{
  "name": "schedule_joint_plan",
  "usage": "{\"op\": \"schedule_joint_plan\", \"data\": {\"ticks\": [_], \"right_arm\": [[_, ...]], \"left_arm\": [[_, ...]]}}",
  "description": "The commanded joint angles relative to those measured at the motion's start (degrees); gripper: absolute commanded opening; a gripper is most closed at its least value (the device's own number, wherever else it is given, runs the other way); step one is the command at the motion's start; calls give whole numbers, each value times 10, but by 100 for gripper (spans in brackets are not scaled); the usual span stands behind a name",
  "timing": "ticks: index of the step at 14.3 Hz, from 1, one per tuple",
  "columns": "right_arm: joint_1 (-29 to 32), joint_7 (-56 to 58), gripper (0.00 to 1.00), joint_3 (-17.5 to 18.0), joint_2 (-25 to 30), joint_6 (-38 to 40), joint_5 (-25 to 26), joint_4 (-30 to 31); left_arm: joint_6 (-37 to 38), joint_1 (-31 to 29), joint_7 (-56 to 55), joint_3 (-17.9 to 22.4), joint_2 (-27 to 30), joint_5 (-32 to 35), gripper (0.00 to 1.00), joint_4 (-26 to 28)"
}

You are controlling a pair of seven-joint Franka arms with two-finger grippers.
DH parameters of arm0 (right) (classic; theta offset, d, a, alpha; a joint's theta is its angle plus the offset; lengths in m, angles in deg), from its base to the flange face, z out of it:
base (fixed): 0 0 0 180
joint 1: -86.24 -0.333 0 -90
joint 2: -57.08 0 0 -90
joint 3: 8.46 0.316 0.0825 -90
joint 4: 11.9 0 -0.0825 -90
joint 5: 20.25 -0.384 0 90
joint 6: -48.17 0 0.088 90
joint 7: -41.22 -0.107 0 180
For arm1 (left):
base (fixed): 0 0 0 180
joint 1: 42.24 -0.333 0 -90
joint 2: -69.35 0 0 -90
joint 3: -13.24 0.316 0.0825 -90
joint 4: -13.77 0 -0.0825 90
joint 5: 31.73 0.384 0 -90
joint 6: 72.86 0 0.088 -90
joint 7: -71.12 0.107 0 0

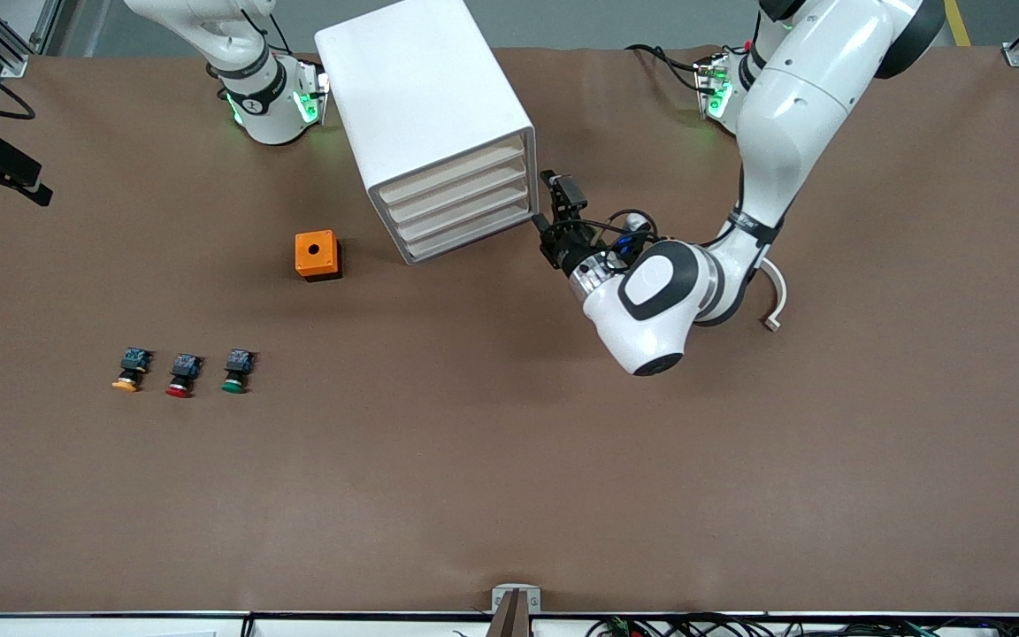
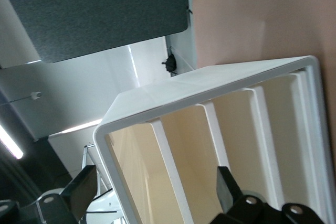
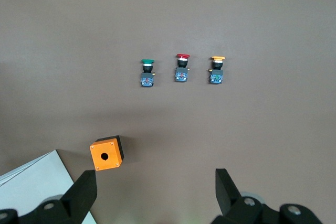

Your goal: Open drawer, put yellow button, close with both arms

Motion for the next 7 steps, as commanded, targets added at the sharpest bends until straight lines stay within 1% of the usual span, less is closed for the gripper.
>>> {"op": "schedule_joint_plan", "data": {"ticks": [1,2,4,6,7], "right_arm": [[6,-6,100,2,-4,-1,1,-7],[6,-6,100,2,-9,0,1,-7],[7,-7,100,2,-21,5,2,-10],[14,-6,100,1,-26,4,2,-14],[15,-6,100,1,-26,3,2,-14]], "left_arm": [[12,11,-25,-2,-19,-24,100,-11],[12,12,-31,-2,-22,-33,100,-11],[11,21,-35,-1,-27,-49,72,-12],[10,31,-35,0,-31,-63,61,-12],[10,37,-35,0,-32,-67,59,-12]]}}
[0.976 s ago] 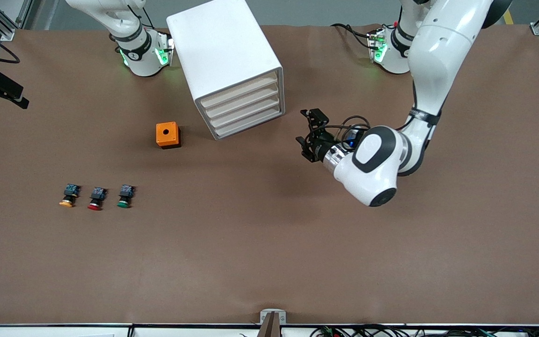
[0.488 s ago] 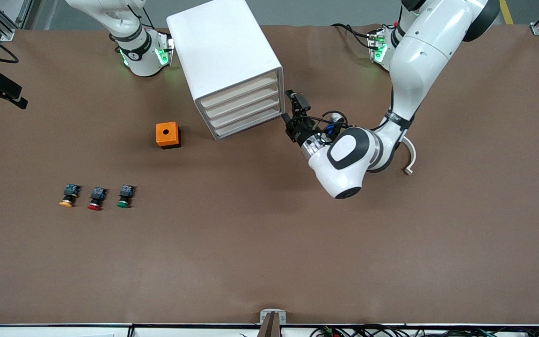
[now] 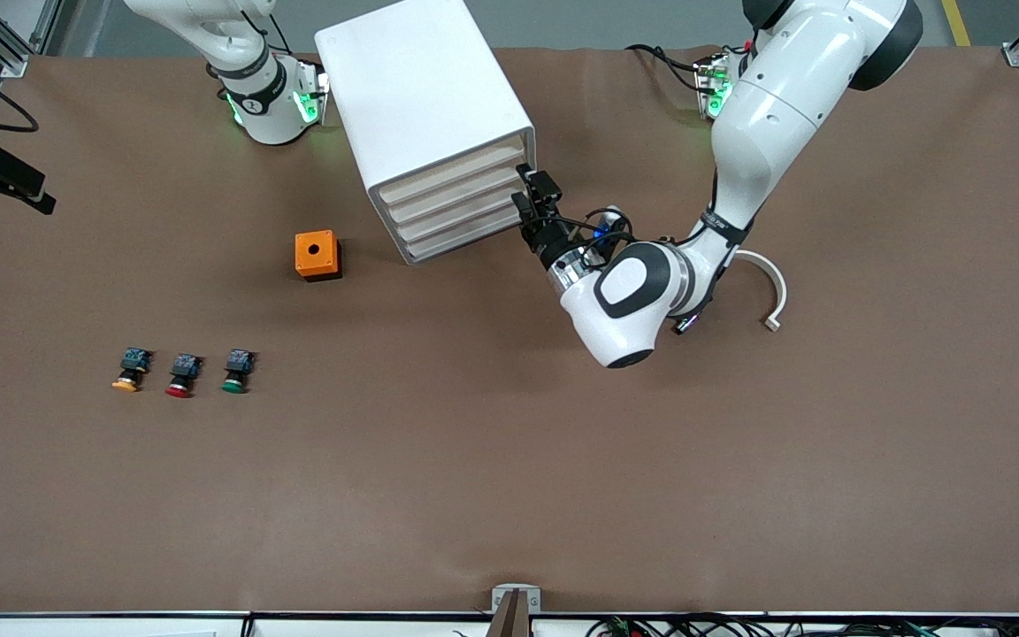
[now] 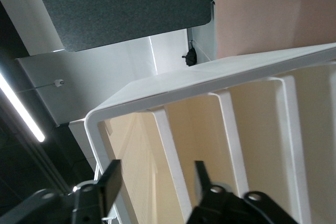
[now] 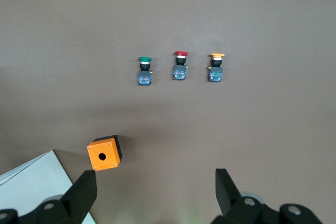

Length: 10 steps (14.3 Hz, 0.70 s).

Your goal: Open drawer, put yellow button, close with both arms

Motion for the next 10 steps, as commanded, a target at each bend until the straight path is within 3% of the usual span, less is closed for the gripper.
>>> {"op": "schedule_joint_plan", "data": {"ticks": [1,5,10], "right_arm": [[11,-5,100,4,-7,4,1,-13],[10,-5,100,4,-12,-2,2,-14],[12,-2,100,4,-55,-12,4,-33]], "left_arm": [[8,18,-14,0,-7,-19,59,-11],[3,36,-13,4,-11,-18,59,2],[3,54,-16,4,-11,-19,59,11]]}}
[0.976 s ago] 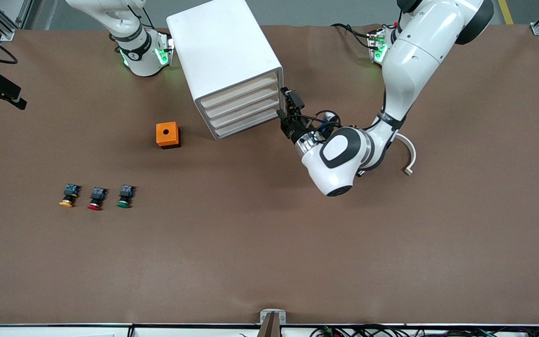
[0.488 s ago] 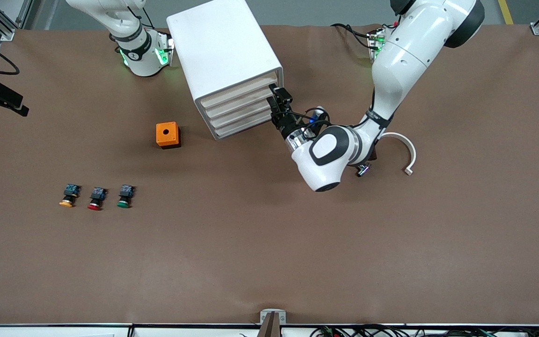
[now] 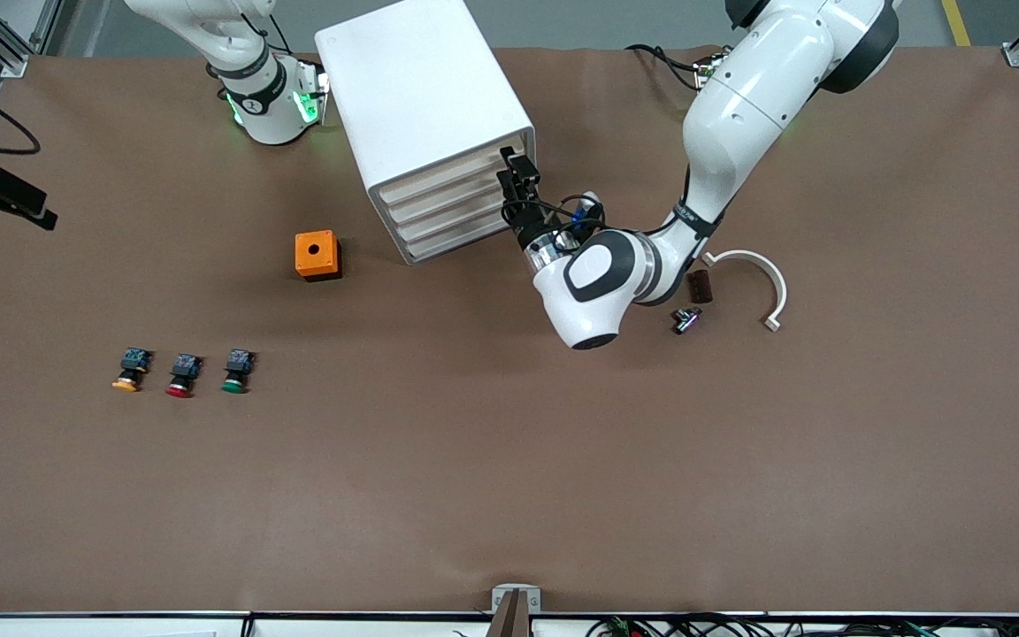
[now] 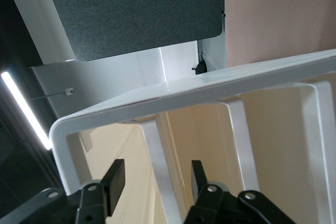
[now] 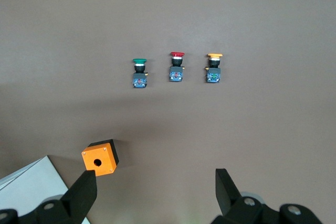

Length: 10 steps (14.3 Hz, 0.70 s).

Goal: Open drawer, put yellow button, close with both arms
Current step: 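Pull the drawer open with the left gripper while the right gripper reaches the buttons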

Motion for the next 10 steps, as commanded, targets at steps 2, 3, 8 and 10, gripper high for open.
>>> {"op": "schedule_joint_plan", "data": {"ticks": [2,3,8,10], "right_arm": [[6,-2,100,5,-23,5,3,-30],[6,-3,100,5,-25,4,3,-30],[10,-2,100,5,-51,4,4,-34],[12,-2,100,5,-81,0,5,-39]], "left_arm": [[3,21,-15,3,3,-17,57,10],[3,23,-15,3,3,-19,55,10],[3,27,-15,3,4,-19,1,14],[4,24,-13,3,4,-19,0,14]]}}
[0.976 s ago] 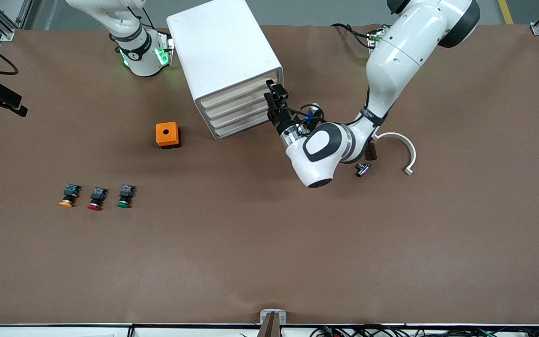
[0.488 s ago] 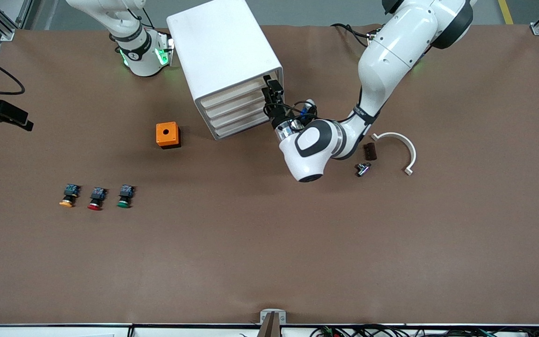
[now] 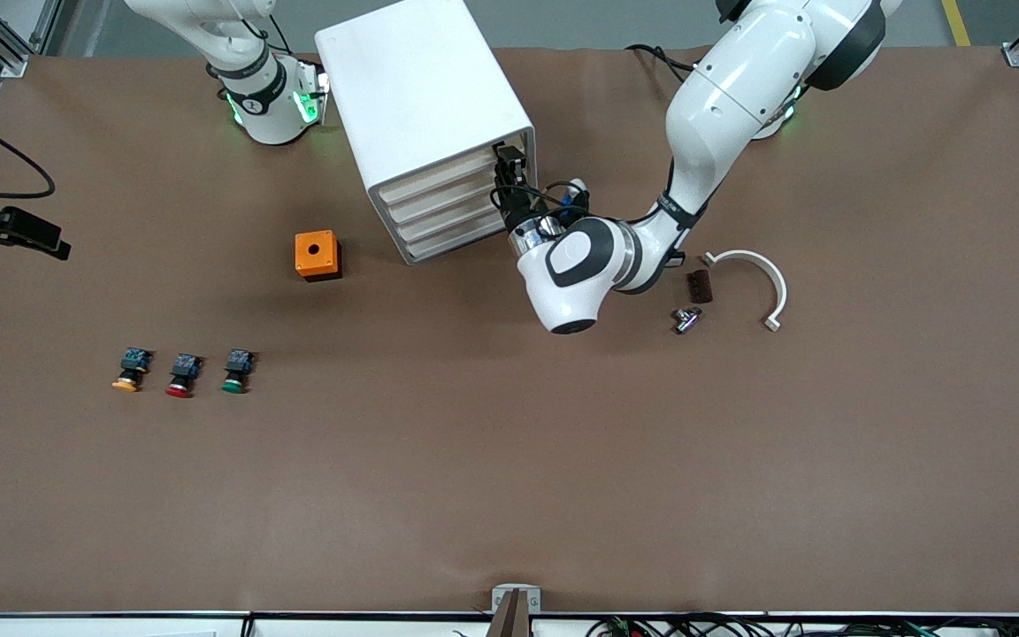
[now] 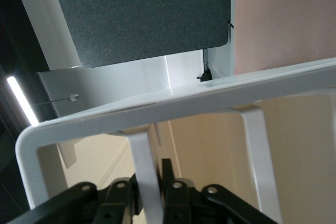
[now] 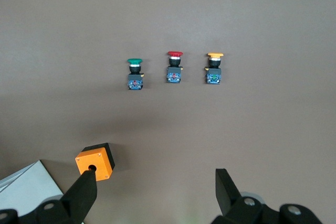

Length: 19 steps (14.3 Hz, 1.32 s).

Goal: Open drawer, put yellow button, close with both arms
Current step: 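Pull the drawer open with the left gripper while the right gripper reaches the buttons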

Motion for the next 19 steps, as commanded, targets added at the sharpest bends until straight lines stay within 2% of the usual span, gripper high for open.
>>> {"op": "schedule_joint_plan", "data": {"ticks": [1,5,10,12,14,17,19], "right_arm": [[10,-1,100,5,-33,4,4,-26],[16,-6,100,4,-35,-10,11,-13],[29,-1,100,4,-32,-92,33,71],[37,15,100,4,-30,-145,33,113],[69,57,100,5,-30,-253,33,182],[97,84,100,4,-36,-416,33,285],[108,83,100,4,-74,-507,31,323]], "left_arm": [[6,-5,1,2,4,-13,0,3],[6,-31,1,4,3,-12,1,-1],[6,-86,0,7,4,-9,4,-4],[5,-96,-1,22,4,-10,7,-4],[5,-104,0,44,6,-12,7,-7],[5,-121,1,45,3,-10,7,-18],[5,-135,1,46,3,-11,7,-19]]}}
